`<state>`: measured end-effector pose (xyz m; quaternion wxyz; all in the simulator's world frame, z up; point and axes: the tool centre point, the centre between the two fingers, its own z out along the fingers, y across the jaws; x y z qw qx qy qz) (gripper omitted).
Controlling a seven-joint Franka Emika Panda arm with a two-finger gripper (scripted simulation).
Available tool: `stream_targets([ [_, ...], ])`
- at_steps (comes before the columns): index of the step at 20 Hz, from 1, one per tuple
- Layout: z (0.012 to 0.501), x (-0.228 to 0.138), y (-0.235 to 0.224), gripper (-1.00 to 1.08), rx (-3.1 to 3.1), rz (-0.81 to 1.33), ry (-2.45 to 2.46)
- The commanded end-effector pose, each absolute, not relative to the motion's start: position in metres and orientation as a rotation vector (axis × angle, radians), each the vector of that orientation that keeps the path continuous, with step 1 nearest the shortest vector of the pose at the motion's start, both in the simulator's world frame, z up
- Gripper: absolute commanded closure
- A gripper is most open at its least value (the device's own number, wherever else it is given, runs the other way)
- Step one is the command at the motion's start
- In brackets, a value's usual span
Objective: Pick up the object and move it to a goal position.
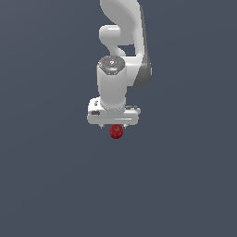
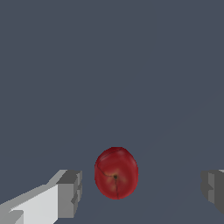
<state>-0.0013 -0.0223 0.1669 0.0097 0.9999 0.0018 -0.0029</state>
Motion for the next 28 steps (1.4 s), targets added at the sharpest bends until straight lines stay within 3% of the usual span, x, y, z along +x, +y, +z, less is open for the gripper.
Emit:
stream_targets([
  [1,0.167,-0.001,-0.022,-0.92,3.122,-0.009,0.006],
  [15,0.181,0.008,-0.036,-0.92,3.113,0.030,0.042],
  [28,0.147,-0.014,-0.027,-0.92,3.109,0.017,0.284],
])
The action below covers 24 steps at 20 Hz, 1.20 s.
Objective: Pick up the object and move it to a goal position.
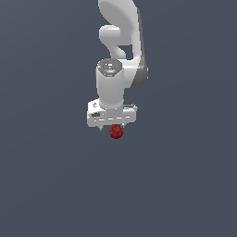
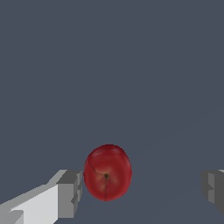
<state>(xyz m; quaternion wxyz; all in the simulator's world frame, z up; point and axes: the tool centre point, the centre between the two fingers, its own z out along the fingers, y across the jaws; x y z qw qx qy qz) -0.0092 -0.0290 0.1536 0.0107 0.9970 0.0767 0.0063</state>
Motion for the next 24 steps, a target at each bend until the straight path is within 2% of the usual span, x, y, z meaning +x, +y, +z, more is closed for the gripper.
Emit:
stream_targets([
  [1,0.143,-0.017,-0.026,-0.92,3.107,0.015,0.318],
  [12,0.103,-0.050,-0.014,-0.92,3.075,0.002,0.629],
  [24,0.091,-0.056,-0.012,-0.92,3.067,-0.001,0.678],
])
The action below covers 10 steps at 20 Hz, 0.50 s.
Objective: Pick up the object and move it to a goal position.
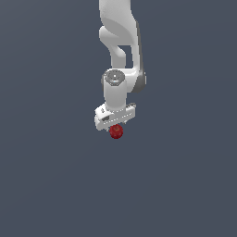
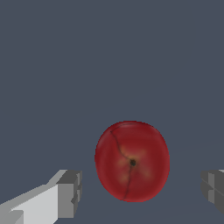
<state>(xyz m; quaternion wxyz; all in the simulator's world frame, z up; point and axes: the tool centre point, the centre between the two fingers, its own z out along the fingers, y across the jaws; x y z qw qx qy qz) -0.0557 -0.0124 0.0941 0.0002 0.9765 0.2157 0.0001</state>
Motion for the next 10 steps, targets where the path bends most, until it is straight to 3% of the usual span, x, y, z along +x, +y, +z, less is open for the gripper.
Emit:
stream_targets([
  [1,0.088,-0.056,-0.012,-0.92,3.067,-0.001,0.678],
  [10,0.050,-0.057,-0.012,-0.92,3.066,0.000,0.684],
])
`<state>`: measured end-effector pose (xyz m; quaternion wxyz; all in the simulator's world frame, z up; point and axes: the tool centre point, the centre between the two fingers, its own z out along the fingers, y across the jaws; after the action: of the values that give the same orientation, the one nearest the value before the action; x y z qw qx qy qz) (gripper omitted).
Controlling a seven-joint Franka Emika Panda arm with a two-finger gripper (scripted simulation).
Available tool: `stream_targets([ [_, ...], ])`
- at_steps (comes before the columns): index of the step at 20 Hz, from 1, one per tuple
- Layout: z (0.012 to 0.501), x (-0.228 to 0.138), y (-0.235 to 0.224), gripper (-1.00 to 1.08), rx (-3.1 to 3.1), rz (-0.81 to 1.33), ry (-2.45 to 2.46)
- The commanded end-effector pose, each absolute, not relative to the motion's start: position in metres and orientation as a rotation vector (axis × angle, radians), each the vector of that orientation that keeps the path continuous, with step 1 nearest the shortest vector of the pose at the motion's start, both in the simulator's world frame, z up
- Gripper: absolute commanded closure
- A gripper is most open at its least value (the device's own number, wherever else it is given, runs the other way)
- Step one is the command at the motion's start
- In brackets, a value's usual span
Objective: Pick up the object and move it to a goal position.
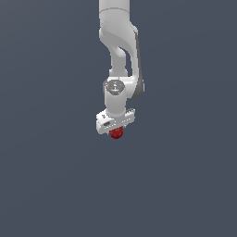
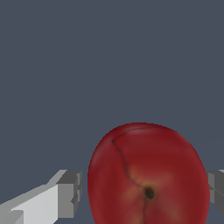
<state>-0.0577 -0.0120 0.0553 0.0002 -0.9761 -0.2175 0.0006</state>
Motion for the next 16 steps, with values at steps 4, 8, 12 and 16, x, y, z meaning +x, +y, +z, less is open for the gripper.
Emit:
stream_targets([
  [4,0.0461,-0.0568,-0.0122,-0.92,-3.066,0.000,-0.684],
  [8,0.0461,-0.0568,-0.0122,1.08,-3.066,0.000,-0.684],
  [12,0.0461,-0.0568,-0.0122,1.08,-3.066,0.000,-0.684],
  [16,0.0475,-0.0568,-0.0132,1.08,-3.067,-0.001,-0.683],
])
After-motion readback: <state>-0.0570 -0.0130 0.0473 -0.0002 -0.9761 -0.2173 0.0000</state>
